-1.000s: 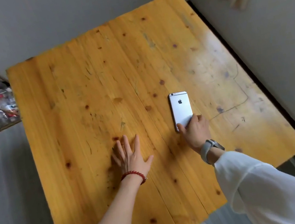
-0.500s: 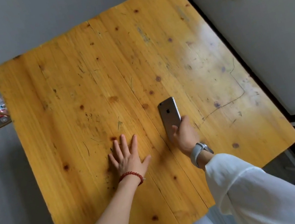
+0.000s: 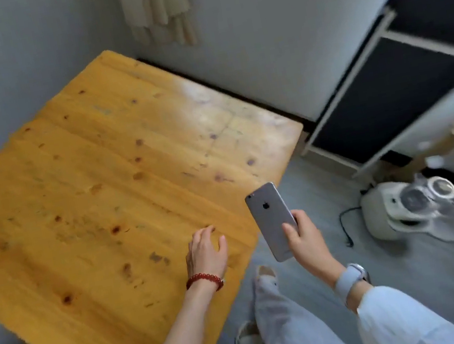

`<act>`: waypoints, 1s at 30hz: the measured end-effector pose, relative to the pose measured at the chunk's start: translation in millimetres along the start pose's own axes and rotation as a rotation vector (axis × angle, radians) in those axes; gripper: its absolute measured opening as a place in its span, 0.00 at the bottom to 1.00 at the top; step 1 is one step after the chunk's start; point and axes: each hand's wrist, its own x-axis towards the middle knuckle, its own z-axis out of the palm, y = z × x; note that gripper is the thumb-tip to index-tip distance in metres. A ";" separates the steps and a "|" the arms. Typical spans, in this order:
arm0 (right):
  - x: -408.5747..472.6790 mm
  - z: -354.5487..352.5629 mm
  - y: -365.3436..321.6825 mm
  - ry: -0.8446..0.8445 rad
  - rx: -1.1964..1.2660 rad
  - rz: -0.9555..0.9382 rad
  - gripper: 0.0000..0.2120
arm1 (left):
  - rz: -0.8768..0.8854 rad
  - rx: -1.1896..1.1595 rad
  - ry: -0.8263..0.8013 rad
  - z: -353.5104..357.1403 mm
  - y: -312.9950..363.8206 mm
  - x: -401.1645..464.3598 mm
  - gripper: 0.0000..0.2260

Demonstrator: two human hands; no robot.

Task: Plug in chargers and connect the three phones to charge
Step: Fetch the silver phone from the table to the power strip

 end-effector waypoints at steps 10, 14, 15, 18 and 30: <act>-128.3 -163.4 156.3 0.491 0.268 0.348 0.08 | 0.581 0.226 -0.267 149.5 154.1 -87.4 0.14; -183.4 -230.2 236.2 0.671 0.390 0.485 0.09 | 0.782 0.323 -0.438 247.7 230.6 -151.0 0.15; -199.3 -248.3 259.4 0.721 0.429 0.516 0.09 | 0.831 0.350 -0.474 275.9 249.1 -171.5 0.15; -248.1 -300.9 326.4 0.838 0.508 0.598 0.09 | 0.944 0.422 -0.564 357.9 298.9 -237.7 0.15; -461.6 -452.7 526.5 1.334 0.724 0.952 0.06 | 1.523 0.672 -0.983 621.3 429.4 -545.2 0.17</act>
